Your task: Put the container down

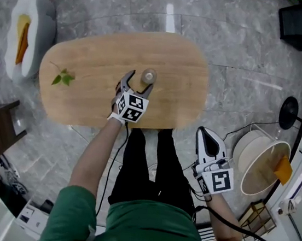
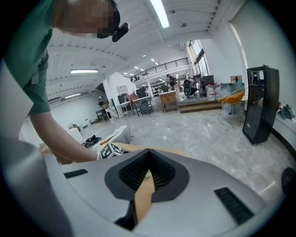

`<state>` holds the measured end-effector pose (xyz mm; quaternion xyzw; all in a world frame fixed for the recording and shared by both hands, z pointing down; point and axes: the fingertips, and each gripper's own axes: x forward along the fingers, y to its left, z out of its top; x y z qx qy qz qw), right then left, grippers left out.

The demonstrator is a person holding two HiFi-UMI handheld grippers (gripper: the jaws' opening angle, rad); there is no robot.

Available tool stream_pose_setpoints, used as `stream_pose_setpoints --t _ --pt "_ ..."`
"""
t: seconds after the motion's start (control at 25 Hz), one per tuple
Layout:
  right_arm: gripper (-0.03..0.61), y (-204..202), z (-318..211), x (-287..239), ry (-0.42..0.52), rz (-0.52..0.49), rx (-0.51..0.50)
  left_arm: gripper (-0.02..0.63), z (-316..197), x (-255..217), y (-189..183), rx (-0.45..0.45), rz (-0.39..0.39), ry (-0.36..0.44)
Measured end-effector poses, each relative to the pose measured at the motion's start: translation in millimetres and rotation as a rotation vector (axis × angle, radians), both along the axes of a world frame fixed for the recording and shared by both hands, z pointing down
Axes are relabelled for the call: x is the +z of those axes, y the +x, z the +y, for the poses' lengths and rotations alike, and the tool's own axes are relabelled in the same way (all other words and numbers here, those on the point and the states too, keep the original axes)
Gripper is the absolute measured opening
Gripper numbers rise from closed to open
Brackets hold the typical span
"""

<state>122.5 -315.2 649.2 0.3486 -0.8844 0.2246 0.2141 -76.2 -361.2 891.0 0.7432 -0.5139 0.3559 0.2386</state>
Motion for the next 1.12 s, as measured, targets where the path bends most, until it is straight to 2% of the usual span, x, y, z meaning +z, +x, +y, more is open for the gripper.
stream_pose_setpoints --t 0.08,0.28,0.4,0.48,0.64,0.92,1.12 --pt "0.014 -9 -2 -14 0.025 -0.011 -0.019 0.360 7 -38 -10 -0.065 0.023 0.046" --pt "0.014 -32 -15 -62 0.115 -0.044 -0.068 0.344 23 -162 -23 -0.238 0.140 0.210" --pt "0.014 -40 -19 -95 0.168 -0.076 -0.103 0.112 44 -234 -20 -0.318 0.156 0.297" --pt "0.014 -46 -17 -119 0.192 -0.096 -0.128 0.078 62 -278 -15 -0.343 0.166 0.341" --pt "0.014 -67 -14 -163 0.243 -0.132 -0.182 0.048 91 -350 -9 -0.358 0.184 0.421" --pt "0.014 -96 4 -224 0.298 -0.195 -0.277 0.043 126 -440 -14 -0.477 0.192 0.546" --pt "0.014 -107 17 -272 0.317 -0.229 -0.332 0.043 141 -487 -22 -0.528 0.160 0.579"
